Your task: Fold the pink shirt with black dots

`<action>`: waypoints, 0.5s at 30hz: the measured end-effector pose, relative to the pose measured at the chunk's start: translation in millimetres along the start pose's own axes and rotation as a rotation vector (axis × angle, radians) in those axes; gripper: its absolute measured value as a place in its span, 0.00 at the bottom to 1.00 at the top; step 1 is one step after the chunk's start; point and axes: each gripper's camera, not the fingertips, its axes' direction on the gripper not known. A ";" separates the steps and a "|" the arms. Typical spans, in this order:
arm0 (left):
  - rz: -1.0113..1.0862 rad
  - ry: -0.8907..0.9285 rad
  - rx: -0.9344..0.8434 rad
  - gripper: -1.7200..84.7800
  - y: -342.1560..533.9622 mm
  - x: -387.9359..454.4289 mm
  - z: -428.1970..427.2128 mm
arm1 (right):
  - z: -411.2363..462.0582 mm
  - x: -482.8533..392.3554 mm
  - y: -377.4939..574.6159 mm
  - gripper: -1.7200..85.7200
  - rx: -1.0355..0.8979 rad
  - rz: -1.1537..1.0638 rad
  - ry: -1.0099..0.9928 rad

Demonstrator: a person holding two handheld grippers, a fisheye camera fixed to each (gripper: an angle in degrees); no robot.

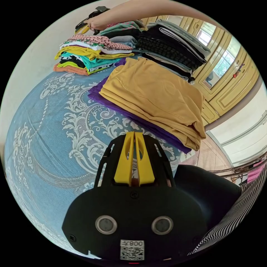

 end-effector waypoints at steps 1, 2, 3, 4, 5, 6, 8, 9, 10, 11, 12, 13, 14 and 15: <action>0.000 -0.001 0.000 0.02 -3.5 3.0 -3.7 | 8.2 -5.6 4.3 0.10 -0.008 0.008 0.018; 0.000 -0.001 0.001 0.02 -10.6 8.7 -11.5 | 17.3 -11.1 9.1 0.08 -0.030 0.012 0.029; -0.001 0.002 0.001 0.02 -17.8 13.9 -19.3 | 21.6 -13.5 11.7 0.07 -0.042 0.019 0.038; -0.003 0.005 0.002 0.02 -21.4 16.5 -23.2 | 29.0 -18.6 18.2 0.06 -0.057 0.030 0.048; -0.006 0.012 0.003 0.02 -28.7 21.3 -31.3 | 33.4 -23.2 25.6 0.04 -0.064 0.044 0.054; -0.010 0.024 0.005 0.02 -36.0 25.5 -39.8 | 33.7 -25.5 30.0 0.04 -0.058 0.054 0.053; -0.035 0.054 0.011 0.02 -46.6 28.7 -53.5 | 26.0 -33.9 49.2 0.03 -0.002 0.076 0.004; -0.047 0.100 0.030 0.02 -52.8 29.9 -65.0 | 22.5 -35.8 54.1 0.03 0.005 0.083 -0.014; -0.061 0.126 0.051 0.02 -54.9 30.0 -72.0 | 12.6 -41.7 64.7 0.03 0.035 0.076 -0.058; -0.104 0.180 0.107 0.02 -57.6 29.8 -87.6 | 1.1 -49.5 75.2 0.02 0.057 0.056 -0.093; -0.136 0.226 0.147 0.02 -61.0 30.8 -103.8 | -5.3 -53.6 80.6 0.02 0.060 0.047 -0.111; -0.144 0.235 0.160 0.02 -63.4 32.3 -112.3 | -20.6 -62.9 93.7 0.02 0.083 0.021 -0.155; -0.153 0.225 0.181 0.02 -68.3 37.0 -130.8 | -37.7 -72.5 108.9 0.02 0.103 -0.008 -0.209; -0.165 0.201 0.200 0.02 -72.9 42.5 -150.7 | -46.5 -77.1 117.2 0.02 0.114 -0.019 -0.236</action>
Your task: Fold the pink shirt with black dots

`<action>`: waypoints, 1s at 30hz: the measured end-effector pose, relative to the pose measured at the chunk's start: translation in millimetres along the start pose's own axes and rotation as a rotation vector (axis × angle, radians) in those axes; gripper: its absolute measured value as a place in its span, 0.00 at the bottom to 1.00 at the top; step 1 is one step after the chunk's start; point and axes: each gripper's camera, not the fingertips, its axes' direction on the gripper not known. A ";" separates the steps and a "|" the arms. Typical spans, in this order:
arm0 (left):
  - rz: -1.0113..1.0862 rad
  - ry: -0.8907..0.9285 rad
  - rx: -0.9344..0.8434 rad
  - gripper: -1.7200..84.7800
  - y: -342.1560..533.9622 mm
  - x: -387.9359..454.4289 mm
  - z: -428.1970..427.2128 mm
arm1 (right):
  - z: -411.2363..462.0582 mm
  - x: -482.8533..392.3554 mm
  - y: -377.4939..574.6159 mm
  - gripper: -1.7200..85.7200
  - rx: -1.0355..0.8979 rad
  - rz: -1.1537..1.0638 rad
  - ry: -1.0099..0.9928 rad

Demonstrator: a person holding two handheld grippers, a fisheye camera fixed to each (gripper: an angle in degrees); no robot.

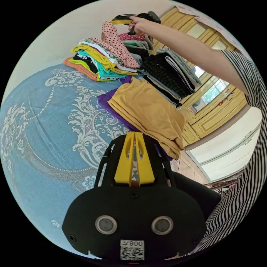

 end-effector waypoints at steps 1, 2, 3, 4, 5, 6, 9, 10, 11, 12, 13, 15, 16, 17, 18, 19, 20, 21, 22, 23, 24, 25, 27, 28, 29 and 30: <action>-0.002 -0.008 0.011 0.02 -3.6 5.2 -9.0 | -15.9 -14.3 14.6 0.02 0.006 -0.026 -0.058; -0.003 -0.015 0.033 0.02 -11.0 16.2 -28.1 | -32.8 -29.9 30.8 0.02 0.014 -0.057 -0.115; -0.004 -0.023 0.048 0.02 -18.5 27.1 -46.9 | -41.3 -37.8 39.2 0.02 0.018 -0.069 -0.140; -0.007 -0.029 0.054 0.02 -22.2 32.6 -56.5 | -57.7 -54.2 55.9 0.02 0.014 -0.096 -0.187; -0.019 -0.047 0.070 0.02 -29.1 43.6 -76.6 | -74.5 -71.1 73.0 0.02 0.016 -0.125 -0.229; -0.027 -0.063 0.096 0.02 -35.3 55.7 -98.3 | -82.8 -79.7 81.6 0.02 0.015 -0.137 -0.247; -0.053 -0.116 0.167 0.02 -47.7 88.6 -155.0 | -123.0 -123.4 126.4 0.02 0.010 -0.213 -0.332; -0.064 -0.123 0.185 0.02 -49.2 95.2 -166.5 | -138.7 -140.2 145.5 0.02 0.007 -0.238 -0.364; -0.079 -0.128 0.218 0.02 -51.6 108.8 -188.9 | -154.9 -155.2 165.5 0.02 0.014 -0.256 -0.400; -0.097 -0.128 0.243 0.03 -53.0 122.6 -209.9 | -162.5 -162.0 175.7 0.02 0.018 -0.261 -0.419; -0.107 -0.129 0.254 0.03 -53.2 129.8 -219.9 | -176.0 -174.5 196.2 0.02 0.015 -0.268 -0.458; -0.133 -0.144 0.290 0.03 -51.1 161.3 -255.1 | -193.9 -191.5 228.2 0.02 0.008 -0.269 -0.496; -0.142 -0.145 0.294 0.04 -50.2 169.5 -262.5 | -204.8 -201.2 250.0 0.02 0.009 -0.268 -0.513; -0.158 -0.136 0.298 0.04 -48.0 186.2 -276.0 | -213.9 -208.8 270.7 0.02 0.008 -0.257 -0.532; -0.179 -0.124 0.300 0.05 -45.2 202.3 -288.3 | -218.1 -212.4 281.3 0.02 0.007 -0.252 -0.540; -0.188 -0.120 0.305 0.05 -43.4 210.7 -294.4 | -225.5 -219.7 302.1 0.02 0.002 -0.247 -0.548; -0.200 -0.121 0.317 0.06 -39.5 228.2 -306.0 | -230.9 -226.6 323.1 0.02 -0.006 -0.235 -0.553; -0.218 -0.129 0.319 0.07 -35.8 245.3 -315.2 | -232.8 -230.1 333.4 0.02 -0.013 -0.232 -0.560; -0.229 -0.132 0.317 0.07 -34.0 253.5 -318.7 | -235.6 -236.5 353.6 0.02 -0.030 -0.222 -0.585; -0.246 -0.133 0.310 0.08 -30.9 269.9 -323.6 | -238.2 -242.5 372.9 0.02 -0.038 -0.206 -0.616; -0.259 -0.126 0.299 0.09 -29.1 286.7 -326.3 | -239.7 -245.7 382.0 0.02 -0.040 -0.202 -0.633; -0.262 -0.118 0.293 0.09 -29.0 295.8 -327.1 | -242.9 -252.1 398.3 0.02 -0.041 -0.195 -0.663; -0.254 -0.075 0.263 0.11 -34.8 332.7 -324.8 | -248.9 -263.8 420.4 0.02 -0.039 -0.196 -0.687; -0.250 -0.065 0.256 0.11 -37.8 342.5 -323.4 | -253.3 -272.9 433.5 0.02 -0.038 -0.205 -0.694; -0.234 -0.045 0.237 0.11 -46.1 362.9 -319.5 | -257.6 -282.9 445.9 0.02 -0.040 -0.221 -0.697; -0.212 -0.034 0.212 0.12 -56.9 383.9 -315.3 | -259.8 -288.0 451.8 0.02 -0.042 -0.232 -0.695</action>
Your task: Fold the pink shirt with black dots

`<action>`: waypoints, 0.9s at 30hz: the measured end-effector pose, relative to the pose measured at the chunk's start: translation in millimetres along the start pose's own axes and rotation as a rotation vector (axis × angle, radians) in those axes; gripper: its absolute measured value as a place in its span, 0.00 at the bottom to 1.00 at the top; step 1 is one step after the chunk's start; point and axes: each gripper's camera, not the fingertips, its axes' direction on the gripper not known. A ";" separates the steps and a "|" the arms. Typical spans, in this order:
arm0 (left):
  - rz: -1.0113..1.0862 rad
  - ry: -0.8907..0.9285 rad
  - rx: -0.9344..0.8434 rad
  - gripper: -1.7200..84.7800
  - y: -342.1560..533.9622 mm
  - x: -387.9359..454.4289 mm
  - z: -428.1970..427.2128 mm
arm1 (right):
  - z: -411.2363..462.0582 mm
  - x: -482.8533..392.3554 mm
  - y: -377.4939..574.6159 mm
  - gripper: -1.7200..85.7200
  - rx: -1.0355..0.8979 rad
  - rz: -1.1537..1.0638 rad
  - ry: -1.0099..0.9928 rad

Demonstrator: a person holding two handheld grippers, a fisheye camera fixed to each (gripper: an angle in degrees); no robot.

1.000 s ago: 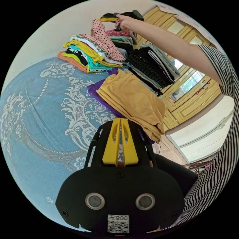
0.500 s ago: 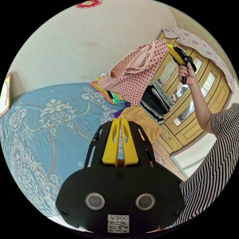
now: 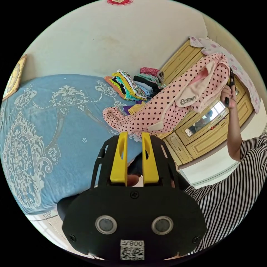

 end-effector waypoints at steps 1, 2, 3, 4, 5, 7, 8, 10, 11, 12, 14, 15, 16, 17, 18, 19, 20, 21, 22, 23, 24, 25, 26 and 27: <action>0.014 -0.002 -0.010 0.12 -3.1 12.1 2.2 | 4.0 -12.1 8.7 0.02 -0.010 -0.018 0.009; 0.047 -0.024 -0.025 0.13 -10.3 37.6 5.2 | 7.0 -22.8 17.1 0.02 -0.017 -0.033 0.021; 0.081 -0.055 -0.029 0.13 -18.0 62.5 6.9 | 8.1 -27.2 21.0 0.02 -0.019 -0.037 0.025; 0.100 -0.068 -0.033 0.13 -22.0 74.6 7.8 | 9.5 -35.3 29.1 0.02 -0.020 -0.044 0.027; 0.121 -0.106 -0.044 0.13 -30.6 96.8 8.9 | 10.1 -42.3 37.2 0.02 -0.021 -0.052 0.029; 0.134 -0.130 -0.033 0.11 -43.7 126.6 7.2 | 9.9 -50.8 49.5 0.02 -0.017 -0.057 0.042; 0.134 -0.116 -0.025 0.10 -53.1 144.8 4.8 | 10.1 -55.5 57.8 0.02 -0.019 -0.062 0.052; 0.140 -0.096 -0.022 0.07 -66.4 173.4 -1.4 | 9.6 -60.5 70.6 0.02 -0.017 -0.062 0.076; 0.138 -0.099 -0.011 0.06 -73.2 192.7 -9.1 | 8.1 -62.4 79.0 0.02 -0.013 -0.058 0.084; 0.136 -0.098 0.007 0.06 -78.2 211.8 -20.0 | 6.7 -63.1 83.4 0.02 -0.007 -0.055 0.085; 0.124 -0.091 0.043 0.05 -83.4 238.7 -42.3 | -2.2 -66.2 101.2 0.02 0.023 -0.049 0.094; 0.114 -0.091 0.082 0.05 -85.6 256.3 -62.7 | -5.2 -67.0 105.6 0.02 0.032 -0.047 0.099; 0.111 -0.091 0.106 0.05 -86.4 265.1 -74.3 | -11.5 -68.6 114.5 0.02 0.048 -0.048 0.108; 0.105 -0.091 0.151 0.05 -88.3 282.4 -99.1 | -18.4 -70.3 123.6 0.02 0.067 -0.048 0.120; 0.100 -0.106 0.192 0.05 -90.6 300.5 -126.8 | -22.1 -71.0 128.2 0.02 0.077 -0.049 0.127; 0.099 -0.119 0.215 0.05 -91.5 309.8 -141.1 | -29.1 -71.8 137.1 0.02 0.097 -0.047 0.136; 0.105 -0.143 0.267 0.04 -93.1 329.2 -170.7 | -35.9 -72.0 146.5 0.02 0.119 -0.044 0.137; 0.110 -0.168 0.317 0.04 -94.5 349.6 -200.5 | -39.1 -72.1 151.2 0.02 0.128 -0.045 0.135; 0.113 -0.183 0.340 0.04 -95.2 360.4 -215.3 | -44.8 -72.2 160.5 0.02 0.146 -0.045 0.132; 0.127 -0.215 0.385 0.04 -96.2 383.8 -244.3 | -49.8 -72.2 169.5 0.02 0.164 -0.044 0.129; 0.153 -0.246 0.426 0.04 -96.5 409.4 -271.8 | -52.0 -72.2 173.8 0.02 0.171 -0.045 0.125; 0.168 -0.266 0.445 0.04 -96.2 423.0 -284.6 | -55.7 -72.1 182.0 0.02 0.181 -0.046 0.112; 0.201 -0.312 0.479 0.04 -95.4 452.1 -309.0 | -58.7 -72.2 189.5 0.02 0.190 -0.049 0.098; 0.232 -0.351 0.504 0.04 -94.6 481.3 -330.6 | -59.8 -72.5 193.0 0.02 0.192 -0.051 0.092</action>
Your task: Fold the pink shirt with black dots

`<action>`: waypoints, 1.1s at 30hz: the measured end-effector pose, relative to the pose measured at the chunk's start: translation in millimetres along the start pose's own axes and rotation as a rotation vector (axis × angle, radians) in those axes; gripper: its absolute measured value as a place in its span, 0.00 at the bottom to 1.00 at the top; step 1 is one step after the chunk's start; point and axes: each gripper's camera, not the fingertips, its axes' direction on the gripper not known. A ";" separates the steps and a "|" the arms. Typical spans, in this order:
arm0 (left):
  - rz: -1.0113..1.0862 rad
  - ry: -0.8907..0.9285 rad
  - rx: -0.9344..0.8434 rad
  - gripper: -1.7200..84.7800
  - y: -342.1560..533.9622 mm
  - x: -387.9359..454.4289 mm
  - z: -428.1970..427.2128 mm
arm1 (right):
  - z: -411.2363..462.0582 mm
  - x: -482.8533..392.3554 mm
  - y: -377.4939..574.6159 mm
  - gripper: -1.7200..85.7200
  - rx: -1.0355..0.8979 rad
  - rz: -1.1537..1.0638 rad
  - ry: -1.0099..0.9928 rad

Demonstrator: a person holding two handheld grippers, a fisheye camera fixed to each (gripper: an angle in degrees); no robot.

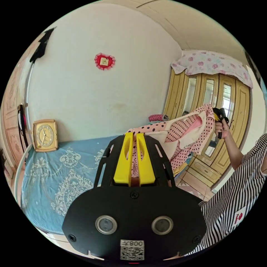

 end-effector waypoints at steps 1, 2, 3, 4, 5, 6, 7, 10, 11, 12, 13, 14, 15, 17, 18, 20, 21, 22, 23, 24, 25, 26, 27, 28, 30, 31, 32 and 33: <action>0.019 -0.016 0.015 0.04 -8.3 9.8 -12.7 | -3.3 -1.0 5.6 0.02 0.003 -0.004 -0.013; 0.059 -0.047 0.042 0.04 -24.0 30.3 -37.1 | -6.8 -3.0 10.7 0.02 0.008 -0.011 -0.027; 0.092 -0.078 0.065 0.04 -38.7 50.7 -60.5 | -8.7 -4.3 12.9 0.02 0.011 -0.017 -0.035; 0.107 -0.092 0.078 0.04 -45.7 60.8 -72.0 | -12.8 -7.7 16.9 0.02 0.018 -0.031 -0.051; 0.136 -0.117 0.103 0.04 -58.8 81.0 -94.4 | -17.2 -11.8 20.3 0.02 0.025 -0.048 -0.066; 0.160 -0.137 0.124 0.04 -71.6 100.6 -116.3 | -19.7 -14.1 21.8 0.02 0.029 -0.057 -0.074; 0.168 -0.145 0.132 0.04 -77.6 109.6 -126.8 | -24.7 -18.8 24.4 0.02 0.037 -0.077 -0.088; 0.207 -0.182 0.172 0.04 -103.6 153.7 -174.8 | -37.7 -31.5 28.5 0.02 0.054 -0.131 -0.111; 0.225 -0.200 0.189 0.04 -112.5 171.2 -192.1 | -42.7 -36.4 29.4 0.02 0.060 -0.153 -0.115; 0.243 -0.221 0.206 0.04 -120.9 188.5 -208.4 | -45.3 -38.7 29.8 0.02 0.063 -0.164 -0.116; 0.251 -0.230 0.213 0.04 -125.1 196.8 -216.1 | -50.1 -43.1 30.3 0.02 0.069 -0.187 -0.120; 0.268 -0.245 0.224 0.04 -133.6 213.2 -230.8 | -54.9 -46.8 30.7 0.02 0.076 -0.208 -0.119; 0.281 -0.257 0.234 0.04 -141.8 227.9 -244.1 | -57.2 -48.3 30.9 0.02 0.079 -0.217 -0.118; 0.294 -0.265 0.250 0.04 -153.5 247.1 -262.1 | -65.4 -51.2 31.2 0.02 0.091 -0.245 -0.123; 0.304 -0.276 0.258 0.04 -161.1 258.7 -272.6 | -67.2 -51.2 31.1 0.02 0.093 -0.250 -0.125; 0.319 -0.302 0.269 0.04 -172.0 274.7 -285.8 | -73.7 -49.3 30.1 0.02 0.100 -0.270 -0.135; 0.330 -0.313 0.274 0.04 -179.4 284.2 -293.4 | -75.0 -48.4 29.6 0.02 0.101 -0.275 -0.135; 0.335 -0.318 0.277 0.04 -183.0 288.4 -296.8 | -77.4 -46.2 28.2 0.02 0.105 -0.284 -0.135; 0.345 -0.328 0.284 0.04 -190.0 296.0 -302.7 | -79.5 -43.2 26.2 0.02 0.110 -0.292 -0.136; 0.355 -0.334 0.290 0.04 -197.0 302.0 -307.6 | -80.5 -41.3 25.0 0.02 0.113 -0.295 -0.137; 0.360 -0.338 0.293 0.04 -200.5 304.6 -309.6 | -82.3 -36.9 22.0 0.02 0.119 -0.302 -0.138; 0.370 -0.348 0.295 0.04 -207.5 308.7 -312.2 | -83.5 -32.2 18.3 0.02 0.124 -0.310 -0.135; 0.378 -0.359 0.294 0.04 -214.5 311.3 -313.3 | -83.8 -29.6 16.1 0.02 0.125 -0.314 -0.133; 0.381 -0.363 0.293 0.04 -218.0 312.0 -313.4 | -83.9 -23.7 11.3 0.02 0.128 -0.320 -0.129; 0.386 -0.371 0.291 0.04 -232.0 310.0 -311.1 | -82.9 -13.5 3.1 0.02 0.132 -0.329 -0.123; 0.386 -0.372 0.290 0.04 -235.4 308.4 -309.8 | -81.4 -5.3 -3.1 0.02 0.132 -0.332 -0.119; 0.386 -0.375 0.286 0.04 -242.2 304.1 -306.3 | -79.4 3.9 -9.6 0.02 0.134 -0.333 -0.117; 0.386 -0.380 0.281 0.04 -249.0 298.2 -301.4 | -78.0 8.9 -13.2 0.02 0.132 -0.334 -0.116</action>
